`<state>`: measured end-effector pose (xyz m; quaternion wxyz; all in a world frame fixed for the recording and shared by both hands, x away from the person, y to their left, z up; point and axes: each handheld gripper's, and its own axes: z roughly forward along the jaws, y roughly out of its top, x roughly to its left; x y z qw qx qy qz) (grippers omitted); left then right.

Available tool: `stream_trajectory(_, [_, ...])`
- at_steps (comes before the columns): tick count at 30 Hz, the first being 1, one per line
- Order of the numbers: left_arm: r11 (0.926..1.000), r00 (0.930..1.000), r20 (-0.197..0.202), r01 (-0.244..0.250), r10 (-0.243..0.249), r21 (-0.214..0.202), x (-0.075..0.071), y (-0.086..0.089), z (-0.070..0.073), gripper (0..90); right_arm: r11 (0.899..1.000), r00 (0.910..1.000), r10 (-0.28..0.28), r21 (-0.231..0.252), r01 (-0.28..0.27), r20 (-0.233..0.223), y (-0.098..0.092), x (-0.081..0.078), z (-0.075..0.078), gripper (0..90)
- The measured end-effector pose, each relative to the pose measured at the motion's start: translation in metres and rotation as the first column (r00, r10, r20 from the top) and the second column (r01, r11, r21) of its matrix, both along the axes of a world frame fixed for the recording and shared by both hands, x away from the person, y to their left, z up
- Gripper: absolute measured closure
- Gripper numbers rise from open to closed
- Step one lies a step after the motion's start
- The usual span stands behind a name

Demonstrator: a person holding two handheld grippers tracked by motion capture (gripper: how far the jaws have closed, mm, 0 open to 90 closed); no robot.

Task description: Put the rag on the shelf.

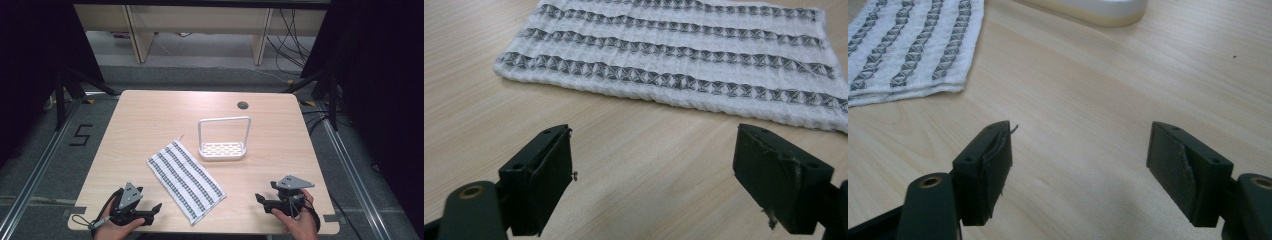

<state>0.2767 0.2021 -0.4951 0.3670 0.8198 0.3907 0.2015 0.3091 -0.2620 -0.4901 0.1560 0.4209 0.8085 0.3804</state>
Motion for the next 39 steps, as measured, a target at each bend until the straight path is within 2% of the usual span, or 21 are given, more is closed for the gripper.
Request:
stream_trajectory(2, [0.9999, 0.9999, -0.007, 0.008, -0.008, 0.007, -0.001, -0.002, 0.000, 15.3, 1.000, 1.0000, -0.001, -0.005, 0.001, 0.005, 0.000, 0.000, 0.000, 27.5])
stream_trajectory(3, [0.9994, 0.9998, -0.007, 0.017, -0.017, 0.030, -0.001, -0.001, 0.000, 15.3, 1.000, 0.9998, -0.011, 0.016, 0.011, -0.017, 0.002, -0.002, 0.000, 27.6])
stream_trajectory(4, [0.9996, 0.9997, -0.008, 0.025, -0.025, 0.016, -0.001, -0.003, 0.000, 15.3, 1.000, 0.9998, -0.007, 0.017, 0.007, -0.017, 0.002, -0.002, 0.001, 28.0])
stream_trajectory(5, [0.9991, 0.9996, -0.011, 0.028, -0.027, 0.031, -0.001, -0.003, 0.001, 15.3, 1.000, 1.0000, 0.007, 0.007, -0.007, 0.000, 0.000, 0.000, 0.000, 28.4])
stream_trajectory(7, [0.9998, 0.9998, -0.007, 0.016, -0.016, -0.007, -0.003, -0.007, 0.000, 15.3, 1.000, 1.0000, 0.008, 0.007, -0.008, 0.000, 0.001, -0.001, 0.001, 28.7])
stream_trajectory(11, [0.9982, 0.9982, -0.010, 0.059, -0.060, -0.006, -0.005, -0.012, 0.001, 16.0, 1.000, 1.0000, 0.010, 0.010, -0.010, -0.002, 0.003, -0.001, 0.001, 30.3])
stream_trajectory(12, [0.9983, 0.9989, -0.004, 0.047, -0.047, -0.035, -0.007, -0.015, -0.001, 17.4, 1.000, 1.0000, 0.001, 0.024, -0.001, -0.008, 0.005, -0.003, 0.001, 31.3])
stream_trajectory(13, [0.9985, 0.9987, -0.008, 0.049, -0.050, -0.025, -0.007, -0.018, 0.000, 17.8, 0.999, 0.9998, 0.006, 0.032, -0.006, -0.019, 0.006, -0.003, 0.002, 31.7])
stream_trajectory(15, [0.9971, 0.9982, -0.013, 0.058, -0.059, -0.048, -0.010, -0.024, -0.001, 17.8, 0.999, 0.9990, 0.044, 0.011, -0.044, 0.005, 0.005, -0.001, 0.002, 32.2])
stream_trajectory(18, [0.9958, 0.9953, -0.029, 0.092, -0.092, -0.006, -0.012, -0.028, 0.001, 17.7, 0.999, 0.9993, 0.038, 0.018, -0.038, 0.002, 0.010, -0.004, 0.004, 33.0])
stream_trajectory(19, [0.9959, 0.9962, -0.020, 0.084, -0.085, -0.033, -0.013, -0.031, -0.002, 17.7, 0.999, 0.9987, 0.051, 0.017, -0.051, 0.009, 0.011, -0.004, 0.004, 33.2])
stream_trajectory(20, [0.9944, 0.9942, -0.025, 0.104, -0.105, -0.014, -0.013, -0.031, -0.002, 17.7, 0.998, 0.9978, 0.063, 0.009, -0.063, 0.022, 0.013, -0.004, 0.005, 33.4])
stream_trajectory(22, [0.9949, 0.9951, -0.025, 0.095, -0.096, -0.036, -0.013, -0.034, -0.003, 17.7, 0.997, 0.9963, 0.081, 0.011, -0.082, 0.026, 0.016, -0.005, 0.006, 35.2])
stream_trajectory(23, [0.9948, 0.9945, -0.030, 0.100, -0.100, -0.018, -0.013, -0.034, -0.003, 17.7, 0.996, 0.9965, 0.083, 0.013, -0.083, 0.008, 0.018, -0.006, 0.007, 35.3])
stream_trajectory(30, [0.9914, 0.9915, -0.034, 0.124, -0.126, -0.041, -0.016, -0.044, -0.005, 18.5, 0.989, 0.9893, 0.145, 0.012, -0.145, 0.013, 0.033, -0.007, 0.007, 35.4])
stream_trajectory(31, [0.9901, 0.9898, -0.033, 0.138, -0.139, -0.025, -0.016, -0.044, -0.005, 19.0, 0.989, 0.9889, 0.148, 0.013, -0.148, 0.013, 0.036, -0.008, 0.007, 35.4])
stream_trajectory(32, [0.9896, 0.9898, -0.032, 0.137, -0.139, -0.044, -0.016, -0.046, -0.005, 19.6, 0.987, 0.9870, 0.160, 0.005, -0.160, 0.008, 0.039, -0.008, 0.008, 35.4])
stream_trajectory(34, [0.9882, 0.9874, -0.039, 0.153, -0.153, -0.005, -0.017, -0.045, -0.003, 20.2, 0.984, 0.9843, 0.176, 0.004, -0.176, 0.005, 0.043, -0.007, 0.008, 35.5])
stream_trajectory(35, [0.9880, 0.9883, -0.026, 0.150, -0.151, -0.037, -0.018, -0.048, -0.005, 20.9, 0.984, 0.9838, 0.179, 0.006, -0.179, 0.009, 0.045, -0.007, 0.007, 35.5])
stream_trajectory(37, [0.9855, 0.9853, -0.024, 0.169, -0.169, -0.020, -0.019, -0.050, -0.005, 22.3, 0.982, 0.9820, 0.189, 0.002, -0.189, 0.007, 0.048, -0.007, 0.008, 35.8])
stream_trajectory(39, [0.9827, 0.9828, -0.028, 0.182, -0.183, -0.036, -0.021, -0.054, -0.005, 23.7, 0.981, 0.9807, 0.195, 0.002, -0.195, 0.010, 0.052, -0.007, 0.008, 36.0])
